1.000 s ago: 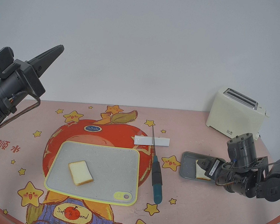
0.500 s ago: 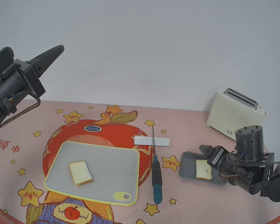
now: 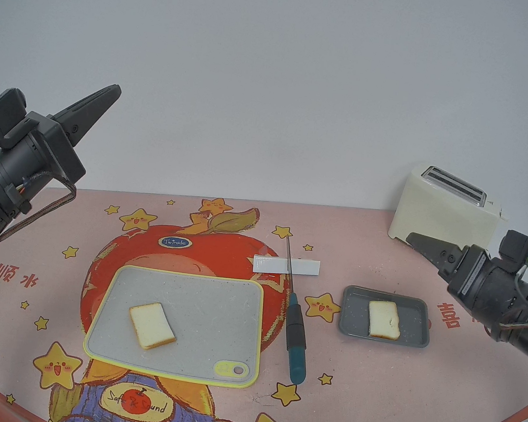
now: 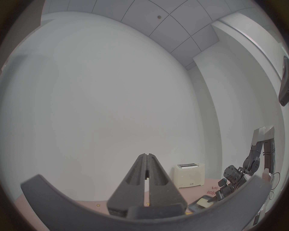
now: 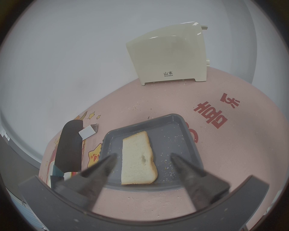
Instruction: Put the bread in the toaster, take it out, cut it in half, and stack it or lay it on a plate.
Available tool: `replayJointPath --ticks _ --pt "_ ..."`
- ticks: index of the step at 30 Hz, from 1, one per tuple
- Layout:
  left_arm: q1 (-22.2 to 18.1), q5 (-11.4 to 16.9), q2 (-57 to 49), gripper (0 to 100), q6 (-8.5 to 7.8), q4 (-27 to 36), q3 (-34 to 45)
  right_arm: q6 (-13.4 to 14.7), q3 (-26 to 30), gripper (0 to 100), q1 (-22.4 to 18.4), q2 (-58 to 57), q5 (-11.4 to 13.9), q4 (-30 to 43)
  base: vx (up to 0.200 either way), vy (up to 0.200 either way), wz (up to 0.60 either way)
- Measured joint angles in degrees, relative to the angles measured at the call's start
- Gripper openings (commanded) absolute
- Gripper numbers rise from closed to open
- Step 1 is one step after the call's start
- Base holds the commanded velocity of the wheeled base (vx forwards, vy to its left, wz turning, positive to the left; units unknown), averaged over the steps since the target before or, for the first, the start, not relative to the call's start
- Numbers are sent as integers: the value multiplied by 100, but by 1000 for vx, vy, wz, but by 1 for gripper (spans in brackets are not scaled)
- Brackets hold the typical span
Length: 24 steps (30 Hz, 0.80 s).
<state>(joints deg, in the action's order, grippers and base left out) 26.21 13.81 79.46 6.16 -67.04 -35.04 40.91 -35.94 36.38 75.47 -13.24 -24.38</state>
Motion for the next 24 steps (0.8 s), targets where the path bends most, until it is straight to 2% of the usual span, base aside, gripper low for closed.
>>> replayJointPath --ticks 3,7,11,13,14,16,19,20,22,24 --pt "-4 -5 0 0 7 -5 -5 33 -13 100 -132 -144 33 -57 0 0 0" --pt "-4 -7 0 0 13 -7 -22 235 -52 100 -306 -222 76 -488 0 0 0" --pt "0 -10 0 0 9 -10 -22 800 -140 100 -503 -232 139 -1668 0 0 0" --pt "0 -10 0 0 11 -7 -21 1019 -102 100 -595 -218 255 -2178 0 0 0" --pt "-2 -10 0 0 9 -7 -16 1128 59 100 -661 -213 488 -2459 0 0 0" --pt "-2 -10 0 0 9 -7 -13 1129 234 100 -697 -232 823 -2551 0 0 0" --pt "-4 -10 0 0 9 -7 -10 1101 575 100 -747 -328 1704 -2620 0 0 0" --pt "-4 -10 0 0 7 -7 -5 1085 734 100 -766 -400 2149 -2639 0 0 0" --pt "-4 -10 0 0 7 -7 -5 1070 951 100 -788 -528 2694 -2633 0 0 0" --pt "-4 -10 0 0 5 -7 -5 1057 1097 100 -807 -645 3026 -2565 0 0 0"
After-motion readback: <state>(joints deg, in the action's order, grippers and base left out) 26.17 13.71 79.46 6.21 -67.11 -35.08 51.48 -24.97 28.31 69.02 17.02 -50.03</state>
